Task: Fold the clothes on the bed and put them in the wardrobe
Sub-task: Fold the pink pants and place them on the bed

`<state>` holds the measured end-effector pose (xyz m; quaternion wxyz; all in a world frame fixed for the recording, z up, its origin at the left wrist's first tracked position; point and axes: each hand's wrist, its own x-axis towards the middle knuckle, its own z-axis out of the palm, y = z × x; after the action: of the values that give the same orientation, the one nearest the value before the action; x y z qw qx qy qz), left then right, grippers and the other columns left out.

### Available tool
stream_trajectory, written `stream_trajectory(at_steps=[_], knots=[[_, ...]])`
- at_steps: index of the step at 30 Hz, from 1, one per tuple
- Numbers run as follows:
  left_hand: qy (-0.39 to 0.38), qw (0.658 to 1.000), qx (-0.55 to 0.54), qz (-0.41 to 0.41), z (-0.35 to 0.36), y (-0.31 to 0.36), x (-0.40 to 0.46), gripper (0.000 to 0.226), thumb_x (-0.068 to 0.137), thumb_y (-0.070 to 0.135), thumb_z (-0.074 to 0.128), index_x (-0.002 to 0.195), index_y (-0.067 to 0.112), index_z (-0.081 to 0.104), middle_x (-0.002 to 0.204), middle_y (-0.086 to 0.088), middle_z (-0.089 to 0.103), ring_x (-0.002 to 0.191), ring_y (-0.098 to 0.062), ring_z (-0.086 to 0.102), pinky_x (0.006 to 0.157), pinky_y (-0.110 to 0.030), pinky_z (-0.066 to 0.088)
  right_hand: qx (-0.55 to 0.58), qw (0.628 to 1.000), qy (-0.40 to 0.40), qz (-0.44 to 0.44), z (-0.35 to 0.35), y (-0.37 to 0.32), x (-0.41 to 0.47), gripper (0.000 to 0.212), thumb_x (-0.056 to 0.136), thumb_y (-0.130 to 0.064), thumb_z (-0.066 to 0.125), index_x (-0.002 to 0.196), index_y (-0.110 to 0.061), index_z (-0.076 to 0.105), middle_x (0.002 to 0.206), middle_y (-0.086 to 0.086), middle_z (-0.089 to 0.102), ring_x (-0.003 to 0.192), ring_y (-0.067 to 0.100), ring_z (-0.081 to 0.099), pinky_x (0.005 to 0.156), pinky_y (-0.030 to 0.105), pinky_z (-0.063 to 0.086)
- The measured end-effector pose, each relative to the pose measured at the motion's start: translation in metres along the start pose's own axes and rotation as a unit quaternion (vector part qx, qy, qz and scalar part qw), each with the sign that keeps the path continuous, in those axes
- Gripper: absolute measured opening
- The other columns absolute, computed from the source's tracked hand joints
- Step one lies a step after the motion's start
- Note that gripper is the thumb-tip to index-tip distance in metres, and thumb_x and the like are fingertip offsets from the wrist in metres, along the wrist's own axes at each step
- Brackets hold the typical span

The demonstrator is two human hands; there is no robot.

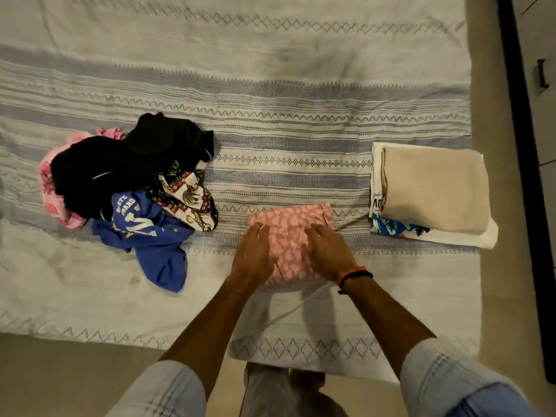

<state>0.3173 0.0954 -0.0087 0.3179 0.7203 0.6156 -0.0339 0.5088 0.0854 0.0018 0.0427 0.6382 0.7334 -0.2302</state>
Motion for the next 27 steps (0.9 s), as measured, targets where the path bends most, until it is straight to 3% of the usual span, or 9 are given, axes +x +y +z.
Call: stream_trajectory(at_steps=[3,7,13,15,18,20,22,27], knots=[[-0.056,0.997,0.060,0.011,0.037,-0.004,0.002,0.089,0.083,0.032,0.074,0.151,0.013,0.020,0.159,-0.017,0.018,0.147,-0.033,0.019,0.119,-0.048,0.023,-0.028,0.997,-0.072,0.001,0.027,0.003,-0.003,0.046,0.094,-0.020,0.052,0.137,-0.008,0.040,0.140,0.019,0.044,0.125,0.036,0.047,0.101,0.049,0.045],[-0.097,0.992,0.083,-0.004,0.065,-0.011,0.006,0.089,0.089,0.032,0.066,0.155,0.019,0.008,0.163,-0.014,0.004,0.150,-0.032,0.008,0.121,-0.046,0.014,-0.054,0.989,-0.135,0.021,0.044,0.014,-0.001,0.062,0.095,-0.017,0.049,0.150,-0.006,0.021,0.157,0.026,0.019,0.145,0.040,0.024,0.116,0.052,0.028],[-0.093,0.993,0.078,-0.004,0.080,-0.020,0.009,0.087,0.090,0.034,0.065,0.156,0.021,0.010,0.163,-0.013,0.005,0.149,-0.034,0.010,0.121,-0.048,0.017,-0.042,0.981,-0.187,0.023,0.067,0.027,0.003,0.068,0.099,-0.019,0.044,0.155,-0.006,0.008,0.162,0.022,0.000,0.150,0.037,0.007,0.120,0.051,0.019],[-0.084,0.995,0.061,0.004,0.077,-0.021,0.009,0.087,0.087,0.037,0.067,0.154,0.022,0.014,0.163,-0.011,0.008,0.148,-0.033,0.013,0.120,-0.048,0.021,-0.025,0.985,-0.171,0.014,0.062,0.026,0.004,0.068,0.097,-0.021,0.048,0.154,-0.005,0.014,0.162,0.021,0.008,0.149,0.037,0.014,0.119,0.050,0.022],[-0.004,1.000,-0.024,0.011,0.064,-0.016,0.009,0.078,0.084,0.033,0.072,0.148,0.020,0.030,0.159,-0.011,0.020,0.144,-0.031,0.025,0.114,-0.049,0.033,0.081,0.995,-0.042,0.039,0.048,0.026,0.002,0.052,0.090,-0.026,0.061,0.135,-0.007,0.044,0.143,0.017,0.046,0.130,0.033,0.045,0.108,0.046,0.041],[0.081,0.992,-0.087,-0.052,0.057,-0.012,0.005,0.077,0.080,0.029,0.078,0.143,0.013,0.038,0.152,-0.016,0.029,0.136,-0.032,0.033,0.108,-0.047,0.039,0.143,0.981,0.055,0.117,0.042,0.025,0.001,0.047,0.087,-0.025,0.066,0.127,-0.008,0.049,0.126,0.014,0.053,0.114,0.028,0.051,0.099,0.045,0.048],[0.141,0.969,-0.134,-0.152,0.054,-0.010,0.004,0.078,0.076,0.030,0.081,0.137,0.008,0.039,0.144,-0.020,0.035,0.129,-0.035,0.038,0.103,-0.047,0.042,0.174,0.961,0.091,0.192,0.041,0.030,0.001,0.054,0.084,-0.027,0.071,0.127,-0.006,0.046,0.124,0.014,0.048,0.113,0.027,0.047,0.098,0.045,0.046],[0.083,0.899,-0.286,-0.320,0.061,-0.017,0.015,0.095,0.067,0.035,0.087,0.139,0.003,0.033,0.138,-0.021,0.040,0.123,-0.038,0.045,0.103,-0.044,0.043,0.288,0.908,0.012,0.305,0.047,0.043,0.012,0.081,0.078,-0.033,0.079,0.141,-0.002,0.037,0.139,0.016,0.044,0.128,0.033,0.044,0.107,0.046,0.042]])
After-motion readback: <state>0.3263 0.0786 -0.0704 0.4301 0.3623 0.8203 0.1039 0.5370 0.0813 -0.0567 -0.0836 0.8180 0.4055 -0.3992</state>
